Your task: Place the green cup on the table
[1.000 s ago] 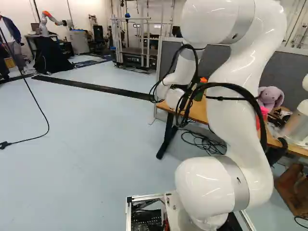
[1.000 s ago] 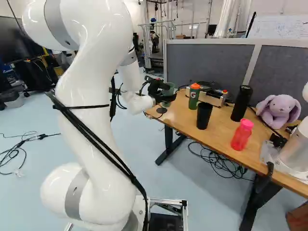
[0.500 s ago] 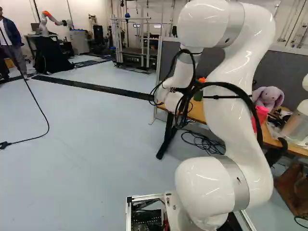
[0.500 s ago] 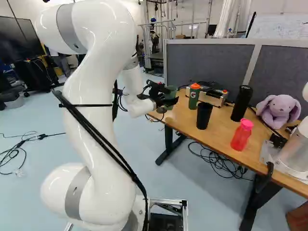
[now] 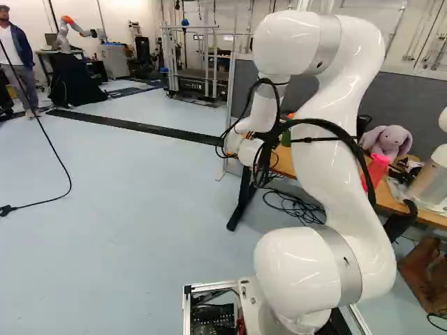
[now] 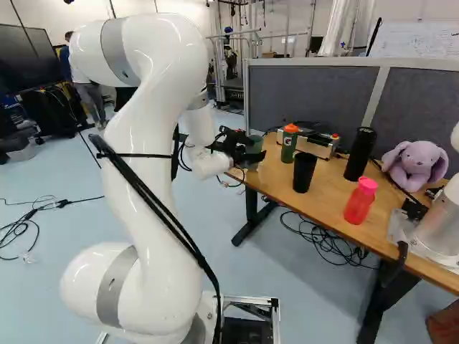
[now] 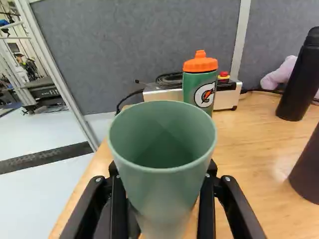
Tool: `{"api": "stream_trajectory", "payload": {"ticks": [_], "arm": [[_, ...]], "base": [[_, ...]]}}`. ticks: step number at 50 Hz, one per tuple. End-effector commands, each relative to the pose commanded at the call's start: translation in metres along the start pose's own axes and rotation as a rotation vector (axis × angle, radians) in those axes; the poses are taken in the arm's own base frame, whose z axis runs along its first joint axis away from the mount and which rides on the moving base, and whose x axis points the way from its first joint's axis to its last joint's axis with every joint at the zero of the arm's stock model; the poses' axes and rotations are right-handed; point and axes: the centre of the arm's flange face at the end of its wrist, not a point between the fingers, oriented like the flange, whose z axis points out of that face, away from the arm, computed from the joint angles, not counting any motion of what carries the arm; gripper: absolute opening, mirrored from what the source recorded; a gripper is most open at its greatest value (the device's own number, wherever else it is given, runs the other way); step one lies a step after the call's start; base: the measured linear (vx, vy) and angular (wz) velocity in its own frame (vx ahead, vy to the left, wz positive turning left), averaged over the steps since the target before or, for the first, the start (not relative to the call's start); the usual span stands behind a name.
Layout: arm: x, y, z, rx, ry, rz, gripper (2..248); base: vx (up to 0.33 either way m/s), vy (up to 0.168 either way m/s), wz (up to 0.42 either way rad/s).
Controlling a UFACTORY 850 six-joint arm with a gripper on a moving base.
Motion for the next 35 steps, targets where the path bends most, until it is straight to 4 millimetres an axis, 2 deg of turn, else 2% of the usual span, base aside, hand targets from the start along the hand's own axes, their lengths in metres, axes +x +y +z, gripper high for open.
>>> {"api": "stream_trajectory", "payload": {"ticks": [11,12,16,17,21,22,26,27,35], "arm": [[-0.0063,0.0003,0.0016,-0.002,-0.009,-0.034,122],[-0.0064,0.0003,0.0016,-0.002,-0.009,-0.034,144],[-0.0067,0.0003,0.0017,-0.002,-0.010,-0.036,144],[-0.0067,0.0003,0.0017,-0.002,-0.010,-0.036,178],[-0.0067,0.0003,0.0017,-0.002,-0.010,-0.036,178],[-0.0067,0.0003,0.0017,-0.002,-0.010,-0.036,212],[-0.0067,0.0003,0.0017,-0.002,-0.010,-0.036,212],[-0.0067,0.0003,0.0017,-0.002,-0.010,-0.036,245],[-0.0067,0.0003,0.0017,-0.002,-0.010,-0.036,247]], "base": [[0.000,0.000,0.000],[0.000,0.000,0.000],[0.000,0.000,0.000],[0.000,0.000,0.000],[0.000,0.000,0.000],[0.000,0.000,0.000],[0.000,0.000,0.000],[0.000,0.000,0.000],[0.000,0.000,0.000]]}}
